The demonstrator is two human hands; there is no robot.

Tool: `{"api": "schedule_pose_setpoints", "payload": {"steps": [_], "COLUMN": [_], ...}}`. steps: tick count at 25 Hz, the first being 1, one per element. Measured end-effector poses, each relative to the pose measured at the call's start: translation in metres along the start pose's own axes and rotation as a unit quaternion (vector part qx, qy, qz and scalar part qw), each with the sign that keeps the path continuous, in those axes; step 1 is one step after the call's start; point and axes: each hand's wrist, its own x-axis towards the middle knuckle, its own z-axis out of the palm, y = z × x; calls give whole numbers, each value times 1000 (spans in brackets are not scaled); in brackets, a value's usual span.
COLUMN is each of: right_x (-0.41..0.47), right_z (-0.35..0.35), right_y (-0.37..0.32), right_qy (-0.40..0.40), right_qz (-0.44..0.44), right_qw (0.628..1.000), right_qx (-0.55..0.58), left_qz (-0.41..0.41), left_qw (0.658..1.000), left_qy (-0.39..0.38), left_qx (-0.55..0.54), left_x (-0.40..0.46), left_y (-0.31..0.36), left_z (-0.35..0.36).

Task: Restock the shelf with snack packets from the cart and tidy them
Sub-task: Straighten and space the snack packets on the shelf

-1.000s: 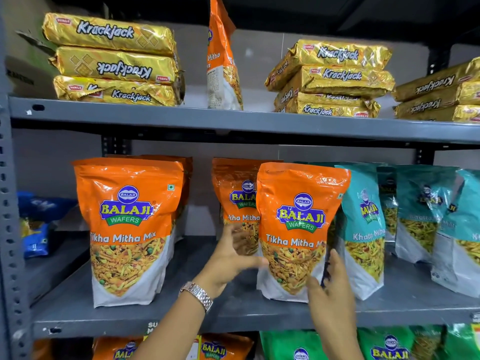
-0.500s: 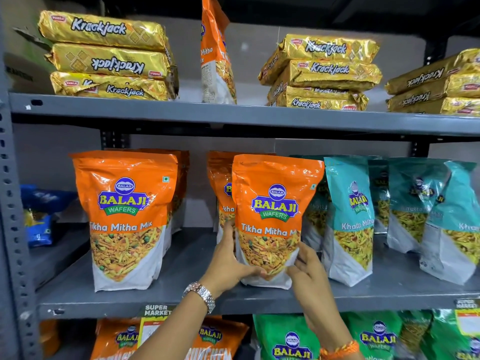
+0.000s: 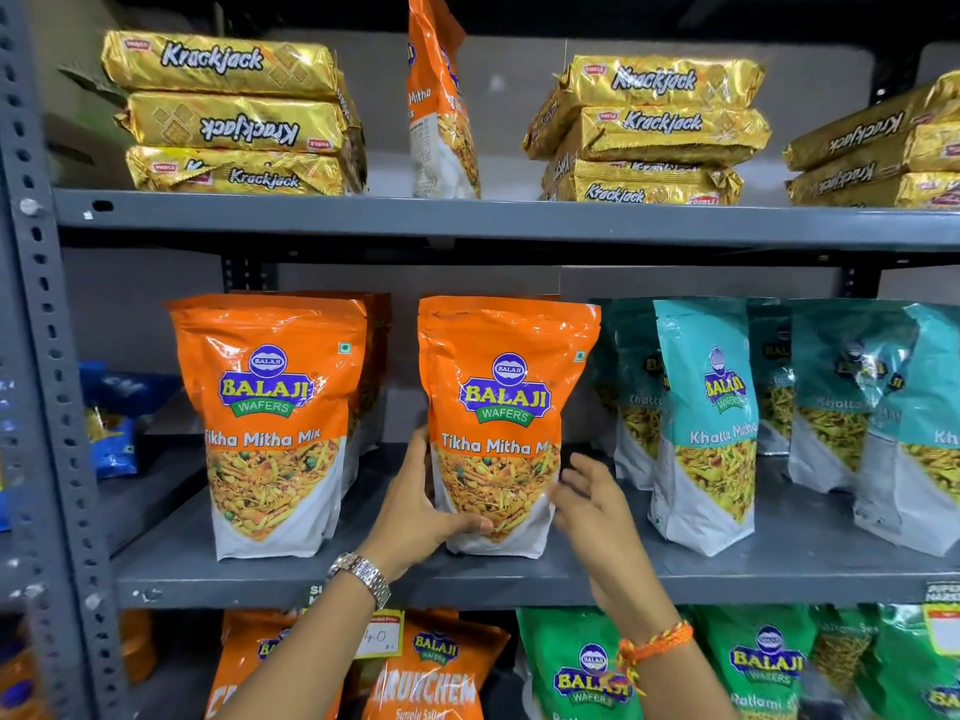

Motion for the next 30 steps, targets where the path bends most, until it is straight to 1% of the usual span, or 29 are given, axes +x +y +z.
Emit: {"api": "schedule_pose_setpoints", "payload": {"steps": [1, 3, 4, 6, 9, 11, 17, 24, 30], "right_x": [7, 27, 37, 56, 74, 80, 87, 94, 91], "right_z": [-1, -4, -4, -5, -5, -4, 0, 2, -2], "right_y": [-8, -28, -40, -62, -85, -92, -107, -105, -103], "right_qy": [27, 79, 95, 99, 69, 65, 107, 119, 122], "right_qz": [-17, -77, -103, -123, -117, -115, -147, -144, -133], "right_qw": [999, 993, 988, 985, 989, 990, 983, 982, 984], "right_qx": [14, 51, 60, 64, 50, 40, 18, 11, 1], "left_qz": [-3, -7, -7, -7, -9, -12, -15, -5, -2], "left_qw": [1000, 1000, 1000, 1000, 1000, 1000, 1000, 1000, 999], "left_qy": [1, 3, 3, 1, 3, 6, -1, 16, 14], "left_qx": [-1, -8, -9, -5, -4, -2, -4, -13, -28], "left_x": [0, -1, -1, -2, -3, -4, -1, 0, 1], "left_y": [0, -1, -1, 0, 1, 1, 2, -1, -5], "left_z": [0, 0, 0, 0, 1, 1, 2, 4, 5]}}
